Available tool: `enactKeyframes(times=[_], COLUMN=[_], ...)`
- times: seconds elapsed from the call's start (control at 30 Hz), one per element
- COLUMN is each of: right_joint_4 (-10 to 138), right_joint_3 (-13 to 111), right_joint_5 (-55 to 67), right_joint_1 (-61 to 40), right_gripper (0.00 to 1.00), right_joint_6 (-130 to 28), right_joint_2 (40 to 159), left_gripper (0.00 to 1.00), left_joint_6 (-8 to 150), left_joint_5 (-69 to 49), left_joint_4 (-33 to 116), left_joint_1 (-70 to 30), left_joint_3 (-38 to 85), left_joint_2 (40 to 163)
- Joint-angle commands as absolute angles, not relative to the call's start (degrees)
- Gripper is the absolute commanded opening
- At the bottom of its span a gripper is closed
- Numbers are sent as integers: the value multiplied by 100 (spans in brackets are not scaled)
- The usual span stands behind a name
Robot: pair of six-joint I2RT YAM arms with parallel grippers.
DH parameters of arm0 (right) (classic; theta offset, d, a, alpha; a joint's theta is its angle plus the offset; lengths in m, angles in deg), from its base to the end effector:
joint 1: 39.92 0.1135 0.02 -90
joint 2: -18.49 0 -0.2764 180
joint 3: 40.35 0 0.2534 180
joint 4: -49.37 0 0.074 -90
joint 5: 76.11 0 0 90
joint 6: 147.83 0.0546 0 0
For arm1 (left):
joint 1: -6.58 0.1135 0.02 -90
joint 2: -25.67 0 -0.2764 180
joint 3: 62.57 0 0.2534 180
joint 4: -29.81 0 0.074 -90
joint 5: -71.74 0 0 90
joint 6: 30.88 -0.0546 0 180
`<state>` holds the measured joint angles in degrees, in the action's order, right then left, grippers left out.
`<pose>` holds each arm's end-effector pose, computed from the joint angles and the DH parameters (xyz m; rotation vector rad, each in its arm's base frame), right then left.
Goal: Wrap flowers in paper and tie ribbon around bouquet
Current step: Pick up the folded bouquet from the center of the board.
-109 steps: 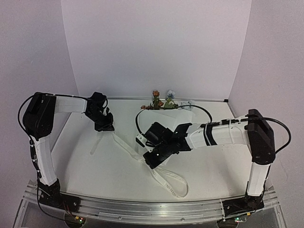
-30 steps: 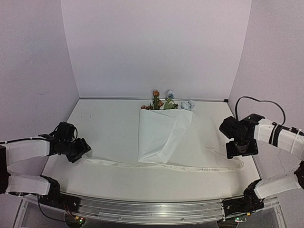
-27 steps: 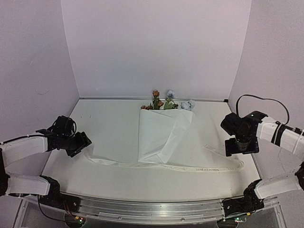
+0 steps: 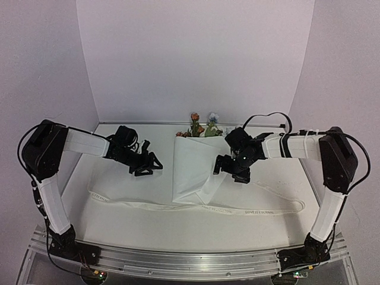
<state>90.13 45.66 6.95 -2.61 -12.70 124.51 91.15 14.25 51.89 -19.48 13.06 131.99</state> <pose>0.3117 0.2459 0.1806 0.1454 2.7701 0.6031 0.3358 -0.1969 0.1538 0.1210 2.6397 -1.1004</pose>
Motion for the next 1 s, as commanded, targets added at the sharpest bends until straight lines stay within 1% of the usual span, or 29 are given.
enactKeyframes(times=[0.0,0.13,0.23,0.3,0.67,0.97], right_joint_4=[7697,6986,6463,6371,6493,7007], right_joint_3=[4678,4503,4267,4236,4259,4851], right_joint_5=[571,422,354,299,111,-413], right_joint_1=[-403,-557,-653,-695,-749,-740], right_gripper=[98,98,98,98,98,98], right_joint_6=[-896,-685,-509,-472,-397,-370], right_joint_2=[12772,12986,13055,13103,13233,13584], left_gripper=[62,60,57,55,41,33], left_joint_6=[9080,9179,9184,9197,9196,9265], left_joint_5=[1933,1955,1982,2011,2036,2082], left_joint_4=[4511,4432,4571,4639,5019,5135], left_joint_1=[-2012,-2050,-2104,-2160,-2387,-2504], left_joint_3=[1952,2311,2623,2779,3384,3684], left_joint_2=[13758,14195,14478,14623,15056,15242])
